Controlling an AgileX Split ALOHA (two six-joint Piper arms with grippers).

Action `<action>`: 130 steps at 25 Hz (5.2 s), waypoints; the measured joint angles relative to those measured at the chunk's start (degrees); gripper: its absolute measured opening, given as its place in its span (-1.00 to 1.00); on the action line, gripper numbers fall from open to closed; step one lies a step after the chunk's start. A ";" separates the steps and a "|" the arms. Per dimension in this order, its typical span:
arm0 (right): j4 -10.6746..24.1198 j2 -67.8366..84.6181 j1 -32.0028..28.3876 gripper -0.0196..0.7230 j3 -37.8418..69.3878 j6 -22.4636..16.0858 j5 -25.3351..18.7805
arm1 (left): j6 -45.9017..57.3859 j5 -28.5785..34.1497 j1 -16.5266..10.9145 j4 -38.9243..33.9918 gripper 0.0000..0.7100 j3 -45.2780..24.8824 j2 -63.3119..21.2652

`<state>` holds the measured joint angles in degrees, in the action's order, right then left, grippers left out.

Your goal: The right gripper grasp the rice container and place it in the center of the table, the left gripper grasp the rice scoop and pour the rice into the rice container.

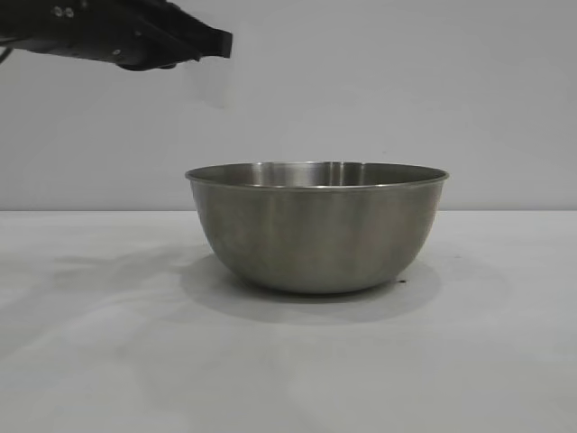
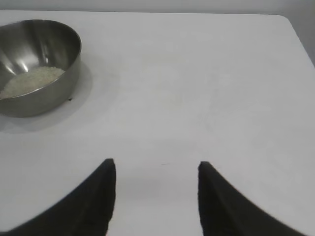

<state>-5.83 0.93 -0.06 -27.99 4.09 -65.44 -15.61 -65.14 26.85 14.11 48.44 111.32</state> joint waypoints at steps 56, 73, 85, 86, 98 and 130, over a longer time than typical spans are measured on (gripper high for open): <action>0.00 0.00 0.00 0.07 0.00 0.00 0.00 | 12.47 0.10 -1.99 8.88 -1.00 -12.78 8.78; 0.00 0.00 0.00 0.07 0.00 0.00 0.00 | 15.39 -0.01 -1.99 7.18 -1.00 -12.78 11.08; 0.00 0.00 0.00 0.07 0.00 0.00 0.00 | 15.49 -0.01 -1.99 7.14 -0.74 -15.31 11.08; 0.00 0.00 0.00 0.07 0.00 0.00 0.00 | 15.49 -0.01 -1.99 7.14 -0.74 -15.54 11.08; 0.00 0.00 0.00 0.07 0.00 0.00 0.00 | 16.99 -0.01 -1.99 5.80 -0.74 -20.55 8.71; 0.00 0.00 0.00 0.07 0.00 0.00 0.00 | 16.99 -0.12 -14.10 -3.63 -0.74 -24.27 3.94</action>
<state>-5.83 0.93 -0.06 -27.99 4.09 -65.44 1.38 -65.26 12.75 10.48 24.17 115.26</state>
